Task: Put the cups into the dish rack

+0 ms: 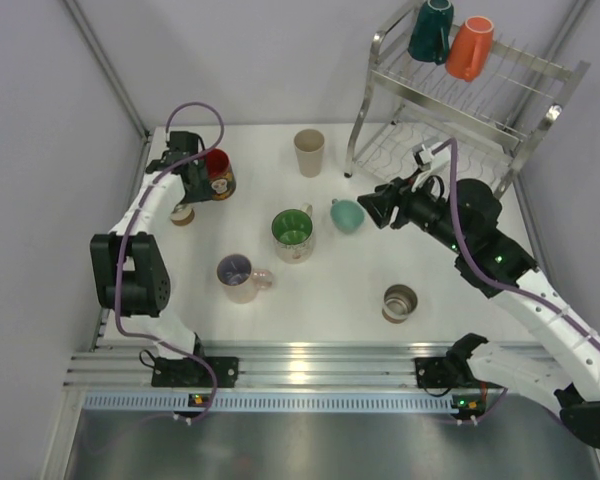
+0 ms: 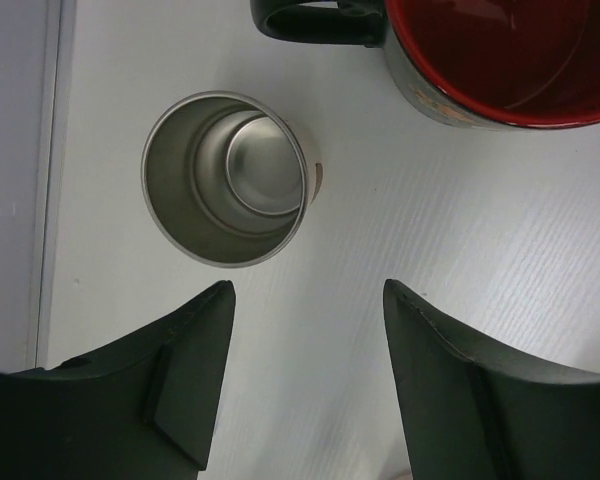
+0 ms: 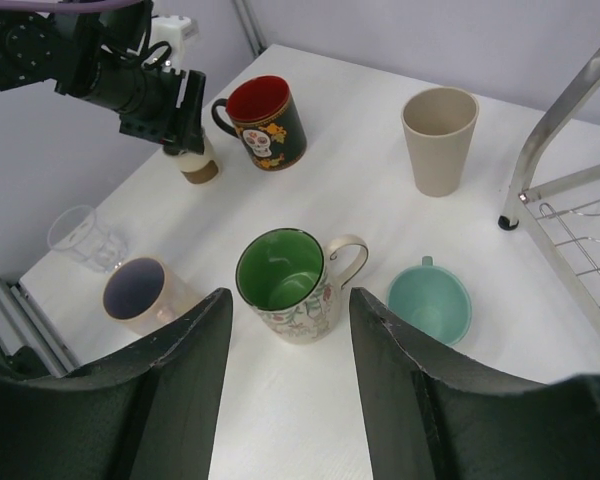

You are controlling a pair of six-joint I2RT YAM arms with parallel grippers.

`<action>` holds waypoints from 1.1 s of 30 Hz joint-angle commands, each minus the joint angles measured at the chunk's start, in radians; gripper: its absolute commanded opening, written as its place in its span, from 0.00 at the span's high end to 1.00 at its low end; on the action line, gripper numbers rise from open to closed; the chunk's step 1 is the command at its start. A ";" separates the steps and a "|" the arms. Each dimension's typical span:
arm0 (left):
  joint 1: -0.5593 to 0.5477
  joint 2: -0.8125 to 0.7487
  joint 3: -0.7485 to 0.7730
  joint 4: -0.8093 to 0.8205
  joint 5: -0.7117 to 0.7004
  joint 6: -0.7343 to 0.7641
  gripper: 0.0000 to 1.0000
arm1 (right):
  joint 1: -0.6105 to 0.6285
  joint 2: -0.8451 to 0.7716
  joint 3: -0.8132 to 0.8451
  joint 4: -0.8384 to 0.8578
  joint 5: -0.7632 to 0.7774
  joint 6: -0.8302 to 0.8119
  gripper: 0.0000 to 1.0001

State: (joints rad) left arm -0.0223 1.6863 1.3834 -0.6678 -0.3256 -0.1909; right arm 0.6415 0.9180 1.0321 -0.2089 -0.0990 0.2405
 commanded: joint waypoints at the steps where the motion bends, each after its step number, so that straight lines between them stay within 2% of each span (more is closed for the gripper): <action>1: 0.010 0.045 0.043 0.051 0.006 0.044 0.34 | 0.011 -0.028 0.003 0.046 0.018 -0.026 0.49; 14: 0.050 0.119 0.049 0.050 -0.010 0.041 0.43 | 0.010 -0.024 0.008 0.031 0.013 -0.038 0.49; 25: 0.053 0.039 0.075 0.048 -0.012 0.042 0.38 | 0.009 -0.005 0.014 0.025 -0.011 -0.041 0.49; 28: 0.053 0.070 0.106 0.050 -0.061 0.059 0.38 | 0.010 -0.004 0.010 0.026 -0.013 -0.041 0.49; 33: 0.061 0.142 0.126 0.050 0.008 0.056 0.38 | 0.010 -0.019 0.003 0.025 0.004 -0.052 0.49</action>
State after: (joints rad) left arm 0.0303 1.7931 1.4750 -0.6441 -0.3447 -0.1497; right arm 0.6415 0.9146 1.0321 -0.2111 -0.0990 0.2089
